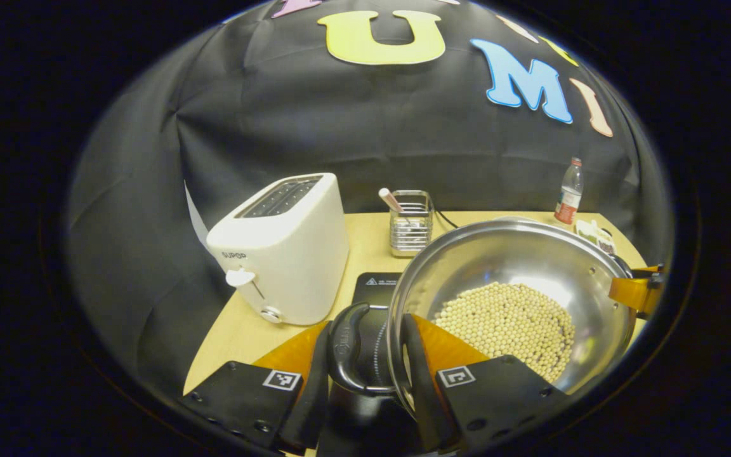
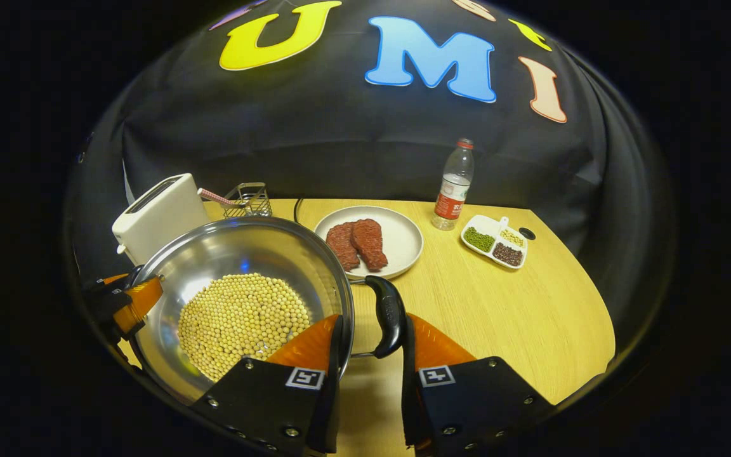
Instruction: First push the handle of the pot to place it horizontally, then grasp the pot with both hands and set it on the induction cooktop.
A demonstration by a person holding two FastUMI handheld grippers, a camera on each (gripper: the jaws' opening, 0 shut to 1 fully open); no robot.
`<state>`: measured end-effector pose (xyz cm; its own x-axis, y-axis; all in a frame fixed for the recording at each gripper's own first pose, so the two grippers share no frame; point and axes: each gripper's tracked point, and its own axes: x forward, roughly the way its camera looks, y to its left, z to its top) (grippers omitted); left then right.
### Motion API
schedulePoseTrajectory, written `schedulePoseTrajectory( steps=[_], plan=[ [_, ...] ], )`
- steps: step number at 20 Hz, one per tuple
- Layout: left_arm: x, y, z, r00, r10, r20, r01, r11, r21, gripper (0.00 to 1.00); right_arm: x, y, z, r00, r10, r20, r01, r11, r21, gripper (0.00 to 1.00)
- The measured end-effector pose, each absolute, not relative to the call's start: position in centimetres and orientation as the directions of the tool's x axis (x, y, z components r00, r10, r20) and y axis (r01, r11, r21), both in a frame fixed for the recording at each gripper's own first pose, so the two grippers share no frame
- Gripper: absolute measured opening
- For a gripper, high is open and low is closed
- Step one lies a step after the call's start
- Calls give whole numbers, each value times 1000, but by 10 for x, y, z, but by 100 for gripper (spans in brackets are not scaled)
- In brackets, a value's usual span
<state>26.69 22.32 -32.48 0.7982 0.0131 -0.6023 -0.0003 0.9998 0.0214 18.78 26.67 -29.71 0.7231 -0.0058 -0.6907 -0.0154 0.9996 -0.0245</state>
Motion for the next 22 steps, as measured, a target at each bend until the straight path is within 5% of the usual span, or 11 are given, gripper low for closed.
schedulePoseTrajectory(
  steps=[1,2,4,5,11,12,14,16,18,22],
  plan=[
    [269,228,-325,799,16,-601,1,1000,28,68,187,271,-298,721,-4,-693,-16,1000,-23,39],
    [270,232,-325,799,19,-601,3,999,35,60,187,276,-300,717,-3,-697,-16,1000,-20,40],
    [273,240,-324,800,24,-599,8,999,52,60,186,283,-301,714,-1,-700,-12,1000,-14,40],
    [273,243,-325,798,29,-603,8,998,59,68,186,286,-302,713,2,-701,-11,1000,-9,40],
    [271,252,-325,801,31,-598,-4,999,47,63,187,293,-302,716,13,-698,-11,1000,7,40],
    [269,252,-326,801,33,-597,-10,999,41,68,188,292,-303,717,18,-696,-12,1000,14,40],
    [265,254,-326,797,41,-602,-26,999,35,67,191,295,-305,719,54,-693,-42,999,34,51],
    [262,253,-317,810,55,-584,-48,998,28,82,189,285,-299,725,46,-687,-46,999,19,64],
    [261,258,-291,847,93,-523,-89,995,33,100,189,274,-282,762,46,-646,-34,999,31,100],
    [253,244,-231,909,135,-394,-129,991,42,98,189,239,-233,864,39,-502,-54,998,-16,98]
  ],
)
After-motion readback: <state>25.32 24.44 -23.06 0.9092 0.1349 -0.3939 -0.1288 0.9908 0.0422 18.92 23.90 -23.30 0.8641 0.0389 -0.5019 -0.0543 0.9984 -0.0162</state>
